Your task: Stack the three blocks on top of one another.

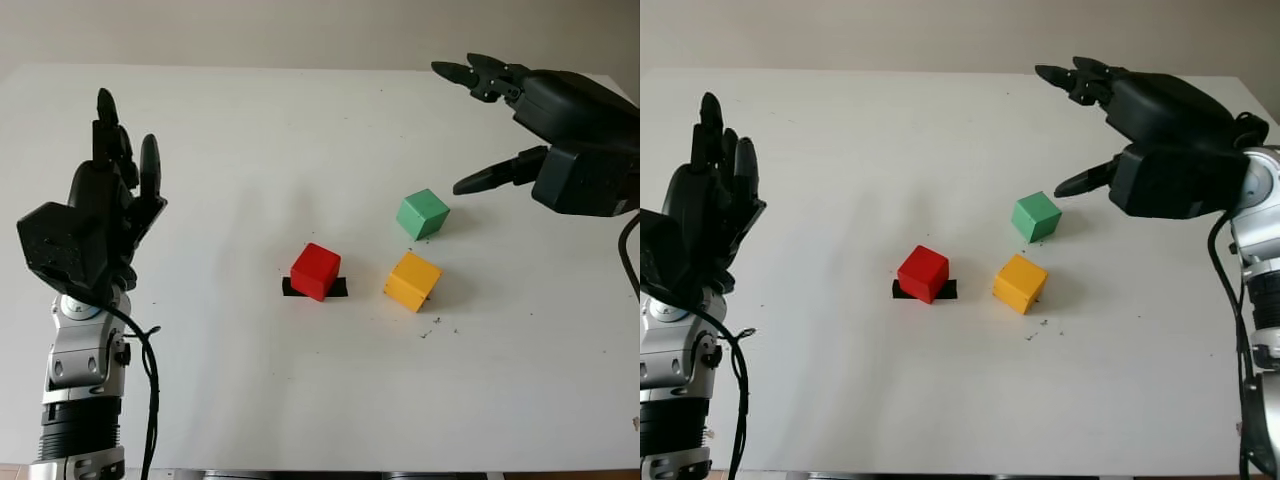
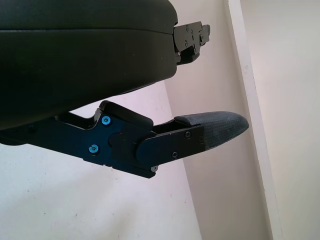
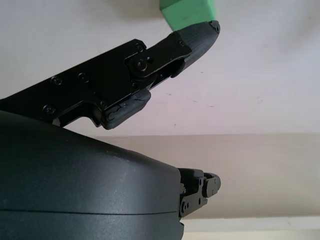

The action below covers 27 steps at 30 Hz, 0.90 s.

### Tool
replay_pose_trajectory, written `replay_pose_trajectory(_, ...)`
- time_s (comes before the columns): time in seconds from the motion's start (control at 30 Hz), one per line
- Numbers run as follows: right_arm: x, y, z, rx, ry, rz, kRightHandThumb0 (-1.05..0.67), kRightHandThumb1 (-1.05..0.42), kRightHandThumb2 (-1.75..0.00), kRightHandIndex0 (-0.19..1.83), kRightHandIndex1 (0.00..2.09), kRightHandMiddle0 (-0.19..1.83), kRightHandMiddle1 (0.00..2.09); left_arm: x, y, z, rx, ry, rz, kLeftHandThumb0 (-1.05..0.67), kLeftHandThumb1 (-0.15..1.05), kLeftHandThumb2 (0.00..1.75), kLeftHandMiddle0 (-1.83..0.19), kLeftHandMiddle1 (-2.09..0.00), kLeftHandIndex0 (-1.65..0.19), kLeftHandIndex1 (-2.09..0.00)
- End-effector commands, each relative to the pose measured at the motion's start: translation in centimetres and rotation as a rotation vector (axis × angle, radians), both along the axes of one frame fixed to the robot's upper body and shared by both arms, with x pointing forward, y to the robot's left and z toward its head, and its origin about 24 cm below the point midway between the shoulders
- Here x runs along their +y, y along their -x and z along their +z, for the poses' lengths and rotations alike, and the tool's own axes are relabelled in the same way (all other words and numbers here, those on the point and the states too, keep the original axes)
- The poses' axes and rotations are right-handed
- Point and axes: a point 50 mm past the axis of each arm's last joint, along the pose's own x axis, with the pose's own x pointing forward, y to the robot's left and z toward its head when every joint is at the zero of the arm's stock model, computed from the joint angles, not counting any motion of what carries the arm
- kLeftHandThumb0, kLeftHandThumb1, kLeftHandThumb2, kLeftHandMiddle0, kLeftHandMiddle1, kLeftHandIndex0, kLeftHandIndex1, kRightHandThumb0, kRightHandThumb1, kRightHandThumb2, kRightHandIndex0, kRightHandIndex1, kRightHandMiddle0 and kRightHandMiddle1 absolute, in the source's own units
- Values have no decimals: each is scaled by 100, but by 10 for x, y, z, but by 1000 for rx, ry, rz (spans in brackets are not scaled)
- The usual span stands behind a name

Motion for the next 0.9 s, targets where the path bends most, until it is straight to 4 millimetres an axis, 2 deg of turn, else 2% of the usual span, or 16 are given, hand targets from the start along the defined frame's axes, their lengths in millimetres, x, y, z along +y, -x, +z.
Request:
replay_pose_trajectory(0.0,1,0,11,-40,43,13,-76,-86,-6,2,6,16,9,-1,2,1,-18,-9,1,-68,105,64,19,-2,19,0)
replay_pose_trajectory(0.17,9,5,7,-37,114,79,-77,-87,-6,1,5,18,9,-2,3,0,-21,-2,-7,-67,105,63,19,0,19,0)
replay_pose_trajectory(0.63,39,48,-6,66,340,389,-74,-86,-5,-12,3,25,9,-3,2,0,-27,2,-2,-65,105,62,19,0,19,0)
replay_pose_trajectory(0.87,46,58,-16,131,395,442,-75,-86,-5,-15,4,27,8,-3,3,0,-20,-12,-8,-67,105,63,19,0,19,0)
